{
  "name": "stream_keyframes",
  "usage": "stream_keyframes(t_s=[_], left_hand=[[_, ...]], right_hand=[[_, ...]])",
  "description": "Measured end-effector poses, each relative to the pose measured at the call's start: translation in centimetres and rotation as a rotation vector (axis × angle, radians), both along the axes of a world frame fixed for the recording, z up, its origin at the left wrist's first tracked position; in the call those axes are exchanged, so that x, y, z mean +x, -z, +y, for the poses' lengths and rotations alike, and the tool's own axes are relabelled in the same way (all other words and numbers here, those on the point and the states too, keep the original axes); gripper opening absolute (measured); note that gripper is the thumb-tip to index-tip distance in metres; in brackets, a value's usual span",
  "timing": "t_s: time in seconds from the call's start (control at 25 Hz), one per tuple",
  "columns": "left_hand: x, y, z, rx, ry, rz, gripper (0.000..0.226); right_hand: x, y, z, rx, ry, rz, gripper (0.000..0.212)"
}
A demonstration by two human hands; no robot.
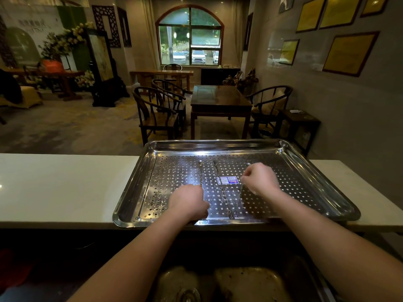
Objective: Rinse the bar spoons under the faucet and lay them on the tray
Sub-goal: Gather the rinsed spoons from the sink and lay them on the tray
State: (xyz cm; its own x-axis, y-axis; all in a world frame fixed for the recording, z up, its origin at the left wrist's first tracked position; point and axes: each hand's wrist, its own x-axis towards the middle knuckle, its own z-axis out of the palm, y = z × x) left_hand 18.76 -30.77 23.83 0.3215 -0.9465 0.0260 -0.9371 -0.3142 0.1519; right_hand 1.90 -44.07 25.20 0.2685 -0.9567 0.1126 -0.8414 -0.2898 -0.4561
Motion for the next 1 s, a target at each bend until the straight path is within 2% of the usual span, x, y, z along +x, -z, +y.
stream_keyframes(t_s=[0.12,0.24,0.32,0.48,0.72,1.0], left_hand=[[0.2,0.1,0.0,-0.003,-0.007,-0.016,0.024],[0.1,0.2,-0.2,-0.01,-0.001,-0.039,0.025],[0.1,0.3,-0.3,-0.017,0.008,-0.04,0.025],[0.2,0.5,-0.2,-0.049,0.037,-0.039,0.028],[0.2,0.6,-0.3,-0.036,0.036,-0.027,0.027],[-0.2,0.2,-0.4,-0.013,0.03,-0.038,0.025]], right_hand=[[-1.9,-0.6,-2.1,-0.008,0.086,0.05,0.008],[-1.4,-0.2,-1.9,0.103,0.094,0.09,0.029],[-0.4,0.2,-1.1,0.169,0.067,0.129,0.034],[0.2,0.4,-1.4,0.147,0.077,0.166,0.017],[-1.0,0.2,-2.6,0.125,0.134,0.125,0.015],[0.5,0.9,-2.5,0.088,0.009,0.151,0.003]])
